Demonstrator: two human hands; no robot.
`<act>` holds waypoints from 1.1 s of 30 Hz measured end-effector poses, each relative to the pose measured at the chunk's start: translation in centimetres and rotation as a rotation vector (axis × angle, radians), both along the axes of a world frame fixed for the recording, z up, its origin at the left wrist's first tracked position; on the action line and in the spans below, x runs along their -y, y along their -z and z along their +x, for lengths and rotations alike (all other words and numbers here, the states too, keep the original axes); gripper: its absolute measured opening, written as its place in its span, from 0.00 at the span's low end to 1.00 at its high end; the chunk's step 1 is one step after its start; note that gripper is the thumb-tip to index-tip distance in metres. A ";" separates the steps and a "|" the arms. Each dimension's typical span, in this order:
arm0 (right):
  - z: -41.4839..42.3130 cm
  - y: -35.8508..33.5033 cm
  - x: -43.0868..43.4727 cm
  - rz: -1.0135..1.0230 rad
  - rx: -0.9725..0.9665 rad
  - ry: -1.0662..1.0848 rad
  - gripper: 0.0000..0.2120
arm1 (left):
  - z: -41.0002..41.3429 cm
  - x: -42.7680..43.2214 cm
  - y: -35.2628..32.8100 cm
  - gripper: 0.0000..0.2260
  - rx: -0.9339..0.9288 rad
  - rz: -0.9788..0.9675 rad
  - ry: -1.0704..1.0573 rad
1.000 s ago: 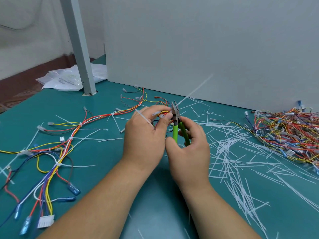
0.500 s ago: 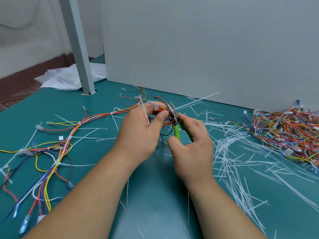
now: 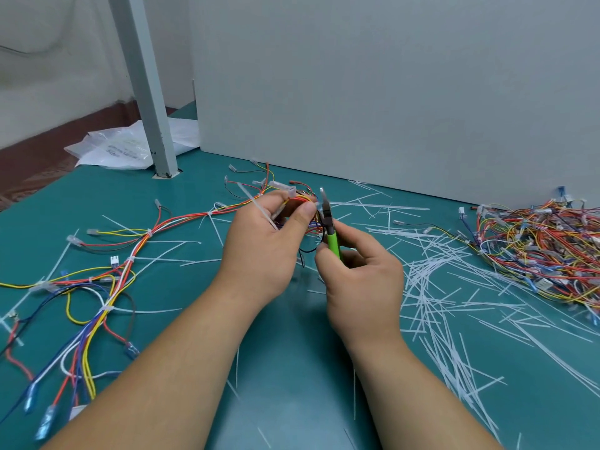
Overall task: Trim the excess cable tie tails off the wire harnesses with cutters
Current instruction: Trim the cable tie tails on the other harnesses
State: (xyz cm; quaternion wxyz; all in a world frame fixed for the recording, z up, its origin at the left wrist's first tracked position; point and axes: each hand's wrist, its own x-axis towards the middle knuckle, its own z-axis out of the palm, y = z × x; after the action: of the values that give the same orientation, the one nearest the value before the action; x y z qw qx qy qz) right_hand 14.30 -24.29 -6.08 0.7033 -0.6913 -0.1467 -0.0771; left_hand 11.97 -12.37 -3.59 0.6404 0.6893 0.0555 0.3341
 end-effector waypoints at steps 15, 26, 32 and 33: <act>0.3 0.0 -0.1 0.085 -0.071 -0.058 0.14 | 0.4 2.1 0.8 0.06 0.060 -0.385 0.028; 0.4 0.3 0.0 -0.022 0.008 0.013 0.18 | 0.3 1.2 0.8 0.09 -0.021 -0.252 0.034; 0.6 0.6 0.0 -0.044 -0.006 0.007 0.16 | 0.4 1.2 1.1 0.07 -0.047 -0.196 -0.016; 0.6 0.6 0.0 -0.040 -0.004 0.012 0.15 | 0.4 1.2 1.1 0.07 -0.045 -0.202 -0.019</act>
State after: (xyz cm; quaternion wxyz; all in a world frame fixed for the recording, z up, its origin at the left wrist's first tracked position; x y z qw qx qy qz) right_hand 14.87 -24.25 -6.72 0.6890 -0.7065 -0.1425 -0.0769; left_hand 12.42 -13.54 -4.70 0.7021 0.6279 0.1098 0.3173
